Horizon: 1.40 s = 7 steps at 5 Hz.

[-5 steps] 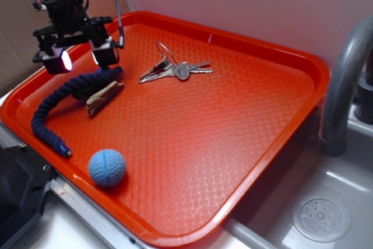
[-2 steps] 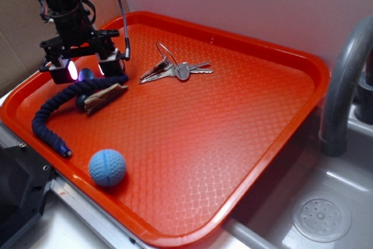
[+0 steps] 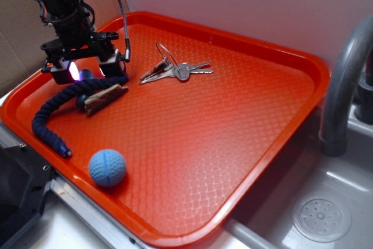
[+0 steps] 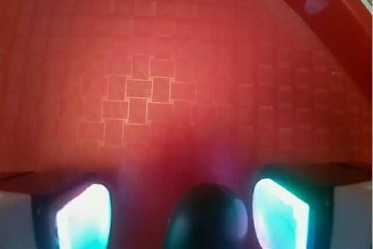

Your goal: Grab the plastic pickle.

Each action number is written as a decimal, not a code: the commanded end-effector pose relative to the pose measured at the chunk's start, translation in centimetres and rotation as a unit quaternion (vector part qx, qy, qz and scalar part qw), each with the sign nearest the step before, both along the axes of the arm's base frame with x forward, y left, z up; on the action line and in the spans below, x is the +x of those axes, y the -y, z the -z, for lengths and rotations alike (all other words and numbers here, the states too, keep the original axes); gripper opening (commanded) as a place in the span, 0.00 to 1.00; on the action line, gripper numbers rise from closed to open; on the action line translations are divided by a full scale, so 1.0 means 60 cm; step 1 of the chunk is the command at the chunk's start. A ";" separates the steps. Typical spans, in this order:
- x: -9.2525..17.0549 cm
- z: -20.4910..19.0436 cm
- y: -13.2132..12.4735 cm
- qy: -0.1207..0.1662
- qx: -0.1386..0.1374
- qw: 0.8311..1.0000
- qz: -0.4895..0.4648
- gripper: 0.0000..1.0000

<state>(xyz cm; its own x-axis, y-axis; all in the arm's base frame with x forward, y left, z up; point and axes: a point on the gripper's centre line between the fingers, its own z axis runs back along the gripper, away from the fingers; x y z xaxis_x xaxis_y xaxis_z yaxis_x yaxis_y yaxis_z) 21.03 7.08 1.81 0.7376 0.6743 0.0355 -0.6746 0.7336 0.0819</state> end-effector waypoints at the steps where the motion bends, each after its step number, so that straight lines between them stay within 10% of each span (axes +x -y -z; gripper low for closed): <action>1: -0.043 0.015 -0.014 -0.039 -0.006 0.999 0.029 0.00; 6: -0.028 -0.013 -0.015 -0.021 0.021 0.998 0.060 0.00; 7: 0.003 -0.086 0.000 0.021 0.023 0.994 0.103 0.00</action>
